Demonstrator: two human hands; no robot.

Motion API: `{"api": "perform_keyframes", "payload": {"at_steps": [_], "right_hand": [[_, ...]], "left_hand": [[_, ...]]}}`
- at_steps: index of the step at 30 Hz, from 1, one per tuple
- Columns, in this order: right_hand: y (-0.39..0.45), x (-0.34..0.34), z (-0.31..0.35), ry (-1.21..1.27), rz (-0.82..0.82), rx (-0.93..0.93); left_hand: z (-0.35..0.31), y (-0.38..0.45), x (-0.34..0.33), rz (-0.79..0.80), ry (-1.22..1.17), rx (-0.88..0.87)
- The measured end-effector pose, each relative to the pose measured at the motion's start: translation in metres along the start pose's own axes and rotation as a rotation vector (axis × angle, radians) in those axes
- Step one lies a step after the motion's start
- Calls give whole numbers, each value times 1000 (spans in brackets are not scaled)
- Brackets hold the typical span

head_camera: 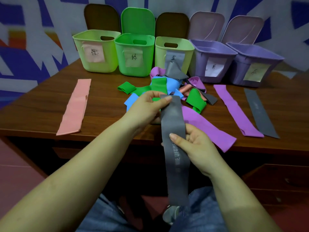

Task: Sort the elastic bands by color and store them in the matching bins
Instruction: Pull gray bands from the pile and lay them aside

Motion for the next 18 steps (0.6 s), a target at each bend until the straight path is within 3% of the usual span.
{"api": "perform_keyframes", "payload": {"at_steps": [11,18], "right_hand": [[-5,-9,3,16,86,-108],[-10,-1,-1,0,103,-173]], "left_hand": [[-32,23,7,-118,146,-249],[-59,39,35,-331,190,-344]]}}
Point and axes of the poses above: each hand's wrist, its own y-axis towards the middle knuckle, its own x-axis out of the back of the hand, z = x × y, the point moved 6 cm from there along y, towards the middle knuckle, and after that the axes turned 9 degrees about x, right-handed, at the moved point
